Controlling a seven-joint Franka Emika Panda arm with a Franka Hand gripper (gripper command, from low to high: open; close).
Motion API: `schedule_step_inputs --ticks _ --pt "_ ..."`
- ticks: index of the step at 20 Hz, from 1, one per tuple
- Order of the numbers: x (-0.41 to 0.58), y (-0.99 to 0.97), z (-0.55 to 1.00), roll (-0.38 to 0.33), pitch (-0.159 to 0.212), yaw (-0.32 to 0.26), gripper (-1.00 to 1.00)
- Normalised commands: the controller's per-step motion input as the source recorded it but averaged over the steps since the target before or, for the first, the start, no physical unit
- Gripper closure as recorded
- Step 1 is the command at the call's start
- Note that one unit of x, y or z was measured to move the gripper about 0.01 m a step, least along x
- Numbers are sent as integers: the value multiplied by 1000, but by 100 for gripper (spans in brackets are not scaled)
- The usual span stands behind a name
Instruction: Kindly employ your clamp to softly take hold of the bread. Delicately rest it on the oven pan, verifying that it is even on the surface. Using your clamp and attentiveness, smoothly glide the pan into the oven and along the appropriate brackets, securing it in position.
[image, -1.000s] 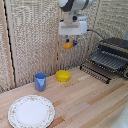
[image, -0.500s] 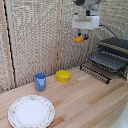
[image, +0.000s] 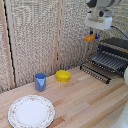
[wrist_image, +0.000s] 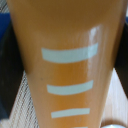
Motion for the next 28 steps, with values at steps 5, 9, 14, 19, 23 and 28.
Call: schedule_step_inputs --ticks 5,9,14,19,23,28 --pt "7 -918 -91 25 1 -20 100" --pt "154 -791 -139 5 1 0 100" --pt "33 -740 -66 0 3 7 100" --pt "0 -535 -62 7 29 4 100" --pt "80 -214 -155 0 70 14 100" --pt "418 -80 -147 1 77 17 100"
